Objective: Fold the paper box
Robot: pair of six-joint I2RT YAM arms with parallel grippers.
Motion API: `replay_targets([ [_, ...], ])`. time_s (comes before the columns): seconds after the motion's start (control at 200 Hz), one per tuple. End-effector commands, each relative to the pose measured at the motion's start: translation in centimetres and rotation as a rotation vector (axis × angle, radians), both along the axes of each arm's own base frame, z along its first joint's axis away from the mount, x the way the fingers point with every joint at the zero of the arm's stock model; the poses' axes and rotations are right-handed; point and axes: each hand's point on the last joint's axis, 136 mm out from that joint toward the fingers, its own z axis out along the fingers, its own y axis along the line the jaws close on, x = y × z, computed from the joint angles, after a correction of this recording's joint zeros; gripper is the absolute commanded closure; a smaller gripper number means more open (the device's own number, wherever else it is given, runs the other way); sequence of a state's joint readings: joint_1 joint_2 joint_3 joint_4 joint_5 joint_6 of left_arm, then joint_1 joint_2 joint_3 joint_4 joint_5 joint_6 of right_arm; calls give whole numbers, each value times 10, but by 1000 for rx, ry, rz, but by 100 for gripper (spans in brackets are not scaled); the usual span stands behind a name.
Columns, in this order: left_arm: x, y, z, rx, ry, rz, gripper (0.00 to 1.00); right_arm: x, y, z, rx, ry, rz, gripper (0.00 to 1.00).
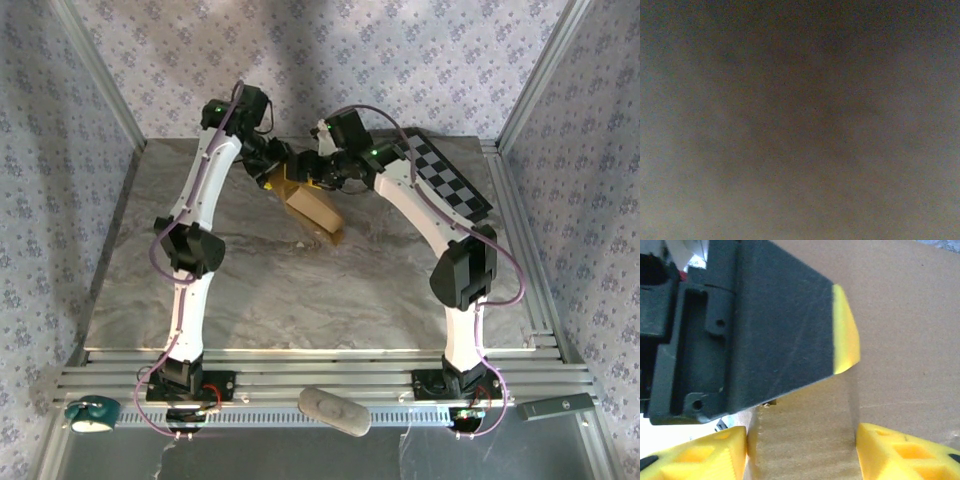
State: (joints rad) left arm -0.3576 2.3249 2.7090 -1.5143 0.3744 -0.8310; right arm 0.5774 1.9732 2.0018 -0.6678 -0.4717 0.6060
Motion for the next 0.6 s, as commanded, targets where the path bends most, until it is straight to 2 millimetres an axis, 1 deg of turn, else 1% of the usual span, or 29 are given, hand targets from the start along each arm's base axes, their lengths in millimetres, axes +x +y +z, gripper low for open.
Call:
replay_targets([
  [0.0, 6, -8, 6, -32, -21, 18, 27, 8, -16, -25, -40, 93, -37, 46],
  [0.03, 8, -9, 10, -44, -32, 25, 19, 11, -19, -27, -33, 102, -41, 48],
  [0.115, 14, -8, 23, -78, -67, 50, 11, 19, -29, -30, -12, 145, -74, 52],
  [0.21, 23, -7, 42, -115, -133, 75, 10, 26, -41, -31, 2, 166, -98, 56],
  [0.275, 28, -9, 52, -145, -164, 85, 11, 32, -48, -32, 16, 182, -115, 58],
  [0.345, 32, -16, 55, -180, -171, 84, 14, 37, -54, -34, 33, 202, -132, 62],
  [0.525, 39, -42, 44, -231, -159, 58, 19, 43, -75, -42, 19, 224, -176, 66],
  [0.55, 40, -43, 43, -231, -158, 61, 19, 44, -80, -42, 13, 222, -186, 66],
  [0.595, 41, -39, 40, -207, -160, 73, 19, 45, -89, -42, -14, 205, -202, 66],
])
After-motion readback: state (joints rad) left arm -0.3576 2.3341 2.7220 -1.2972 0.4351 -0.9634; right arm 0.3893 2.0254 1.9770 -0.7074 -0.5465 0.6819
